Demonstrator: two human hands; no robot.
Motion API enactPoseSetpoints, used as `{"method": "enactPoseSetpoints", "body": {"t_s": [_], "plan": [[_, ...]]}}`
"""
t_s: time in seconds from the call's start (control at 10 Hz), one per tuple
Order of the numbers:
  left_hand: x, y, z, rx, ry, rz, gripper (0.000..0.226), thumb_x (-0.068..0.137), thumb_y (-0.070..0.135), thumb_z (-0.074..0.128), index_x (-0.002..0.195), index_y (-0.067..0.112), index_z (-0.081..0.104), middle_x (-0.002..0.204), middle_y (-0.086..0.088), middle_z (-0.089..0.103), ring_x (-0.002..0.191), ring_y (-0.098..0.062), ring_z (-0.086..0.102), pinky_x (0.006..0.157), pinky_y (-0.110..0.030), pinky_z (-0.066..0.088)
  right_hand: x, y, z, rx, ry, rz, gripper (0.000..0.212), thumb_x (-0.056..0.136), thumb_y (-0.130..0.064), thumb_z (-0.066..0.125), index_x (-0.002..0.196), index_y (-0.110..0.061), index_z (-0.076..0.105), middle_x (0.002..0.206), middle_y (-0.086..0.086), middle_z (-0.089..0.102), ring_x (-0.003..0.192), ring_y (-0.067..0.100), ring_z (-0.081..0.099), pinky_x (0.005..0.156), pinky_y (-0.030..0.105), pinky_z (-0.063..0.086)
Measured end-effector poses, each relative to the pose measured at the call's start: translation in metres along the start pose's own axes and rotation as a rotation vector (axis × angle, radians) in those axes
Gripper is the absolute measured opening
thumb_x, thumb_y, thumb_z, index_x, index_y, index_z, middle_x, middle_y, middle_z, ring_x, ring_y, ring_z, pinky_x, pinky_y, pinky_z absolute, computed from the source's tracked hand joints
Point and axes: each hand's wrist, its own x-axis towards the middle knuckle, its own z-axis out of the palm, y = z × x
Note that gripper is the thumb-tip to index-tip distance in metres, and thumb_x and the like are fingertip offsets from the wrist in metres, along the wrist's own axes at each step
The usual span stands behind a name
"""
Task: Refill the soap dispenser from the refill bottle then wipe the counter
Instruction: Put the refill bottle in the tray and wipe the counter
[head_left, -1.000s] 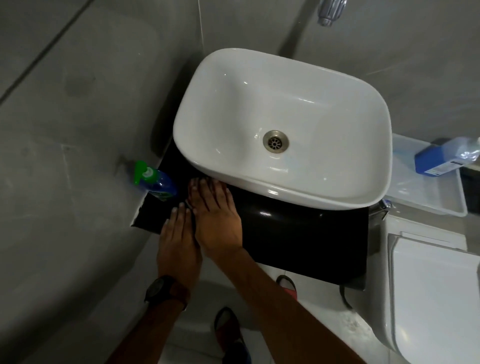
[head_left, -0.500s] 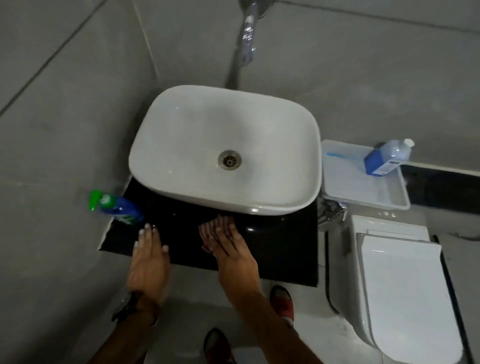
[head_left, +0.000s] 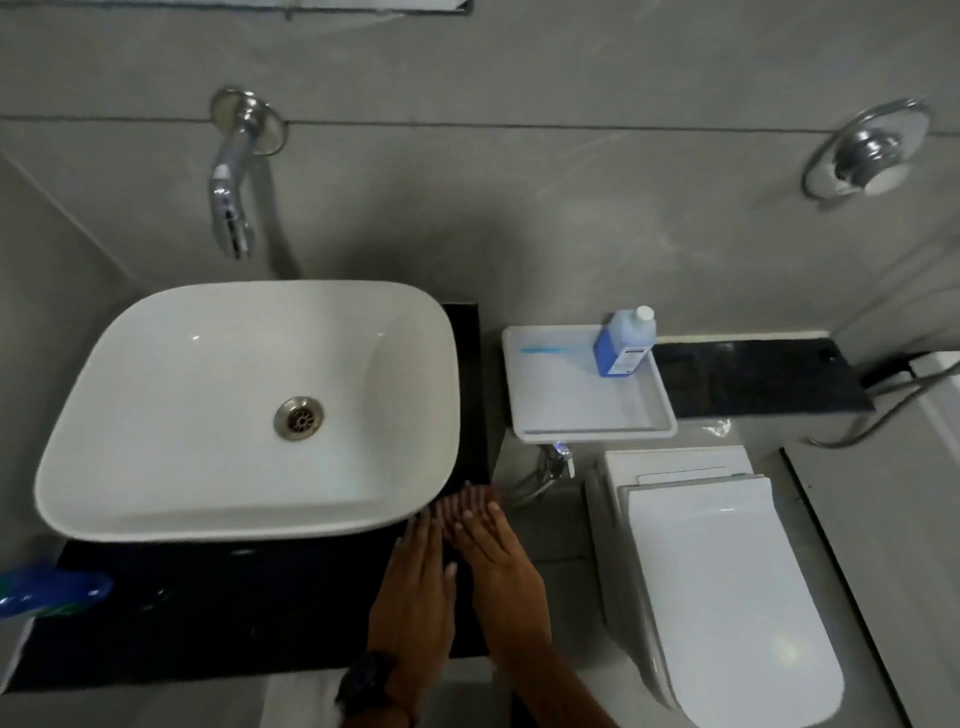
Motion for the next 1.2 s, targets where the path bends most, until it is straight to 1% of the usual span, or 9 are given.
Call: {"method": "enactPoseSetpoints", "body": {"t_s": [0.1, 0.2, 0.3, 0.4, 0.5, 0.7, 0.9, 1.1, 1.2], "plan": [[0.035, 0.031, 0.019, -0.07, 0.022, 0.004, 0.06, 0.102, 0.038, 0.029, 0.154, 0.011, 0.018, 0.161, -0.003, 0.023, 0.149, -0.014, 0.021, 0.121, -0.027, 0.01, 0.016, 0.029, -0.014, 0.09, 0.114, 0.083, 0.046, 0.098, -0.022, 0.059, 0.144, -0.019, 0.063, 0.155, -0.003, 0.056, 0.152, 0.025, 0.04, 0.126, 0.017, 0.022], [0.076, 0.054, 0.035, -0.066, -0.005, -0.004, 0.059, 0.101, 0.036, 0.031, 0.152, 0.005, 0.027, 0.16, -0.008, 0.027, 0.149, -0.023, 0.027, 0.12, -0.033, 0.016, 0.044, 0.063, -0.031, 0.085, 0.163, 0.106, 0.05, 0.096, -0.021, 0.072, 0.145, -0.02, 0.062, 0.155, -0.004, 0.054, 0.152, 0.024, 0.039, 0.123, 0.026, 0.034], [0.122, 0.069, 0.051, -0.05, -0.003, 0.004, 0.056, 0.102, 0.033, 0.031, 0.149, 0.002, 0.035, 0.159, -0.01, 0.03, 0.148, -0.025, 0.03, 0.122, -0.032, 0.014, 0.084, 0.101, -0.048, 0.075, 0.057, 0.183, 0.056, 0.104, -0.027, 0.06, 0.157, -0.025, 0.043, 0.166, -0.011, 0.028, 0.16, 0.014, 0.013, 0.131, 0.033, 0.021], [0.168, 0.086, 0.063, -0.021, 0.015, -0.013, 0.054, 0.104, 0.036, 0.027, 0.152, 0.01, 0.028, 0.16, -0.005, 0.028, 0.149, -0.019, 0.025, 0.124, -0.03, 0.011, 0.13, 0.136, -0.059, 0.084, 0.002, 0.237, 0.063, 0.104, -0.032, 0.055, 0.162, -0.025, 0.032, 0.172, -0.007, 0.021, 0.161, 0.014, 0.0, 0.132, 0.041, 0.02], [0.212, 0.102, 0.073, 0.055, -0.013, -0.036, 0.052, 0.102, 0.035, 0.033, 0.147, 0.01, 0.038, 0.153, -0.011, 0.042, 0.142, -0.026, 0.04, 0.115, -0.042, 0.022, 0.175, 0.164, -0.06, 0.072, -0.042, 0.236, 0.066, 0.105, -0.037, 0.053, 0.164, -0.03, 0.025, 0.174, -0.007, 0.013, 0.163, 0.018, 0.0, 0.134, 0.044, 0.012], [0.267, 0.099, 0.08, 0.084, -0.082, -0.071, 0.065, 0.088, 0.02, 0.064, 0.145, -0.002, 0.04, 0.153, -0.022, 0.04, 0.141, -0.038, 0.041, 0.114, -0.046, 0.03, 0.233, 0.198, -0.035, 0.166, -0.087, 0.246, 0.069, 0.104, -0.028, 0.059, 0.164, -0.027, 0.025, 0.174, -0.001, 0.019, 0.163, 0.022, 0.007, 0.133, 0.051, 0.016], [0.282, 0.084, 0.095, 0.235, -0.182, -0.121, 0.067, 0.1, 0.032, 0.045, 0.155, 0.009, 0.014, 0.165, -0.013, 0.015, 0.152, -0.028, 0.017, 0.122, -0.043, 0.013, 0.25, 0.201, -0.017, 0.114, -0.129, 0.192, 0.068, 0.104, -0.028, 0.058, 0.164, -0.019, 0.026, 0.174, 0.007, 0.021, 0.163, 0.027, 0.009, 0.133, 0.044, 0.002], [0.278, 0.079, 0.083, 0.24, -0.156, -0.076, 0.065, 0.099, 0.03, 0.045, 0.154, 0.006, 0.019, 0.163, -0.017, 0.019, 0.151, -0.031, 0.022, 0.123, -0.045, 0.021, 0.238, 0.187, -0.034, 0.274, 0.018, 0.294, 0.057, 0.103, -0.032, 0.06, 0.155, -0.015, 0.045, 0.164, 0.008, 0.042, 0.157, 0.025, 0.031, 0.129, 0.051, 0.028], [0.273, 0.082, 0.059, 0.203, -0.105, -0.012, 0.068, 0.095, 0.033, 0.01, 0.149, -0.005, 0.027, 0.159, -0.025, 0.026, 0.147, -0.039, 0.028, 0.12, -0.049, 0.027, 0.216, 0.182, -0.06, 0.325, 0.096, 0.349, 0.046, 0.104, -0.035, 0.059, 0.146, -0.016, 0.054, 0.15, 0.007, 0.057, 0.143, 0.023, 0.051, 0.122, 0.047, 0.04]]}}
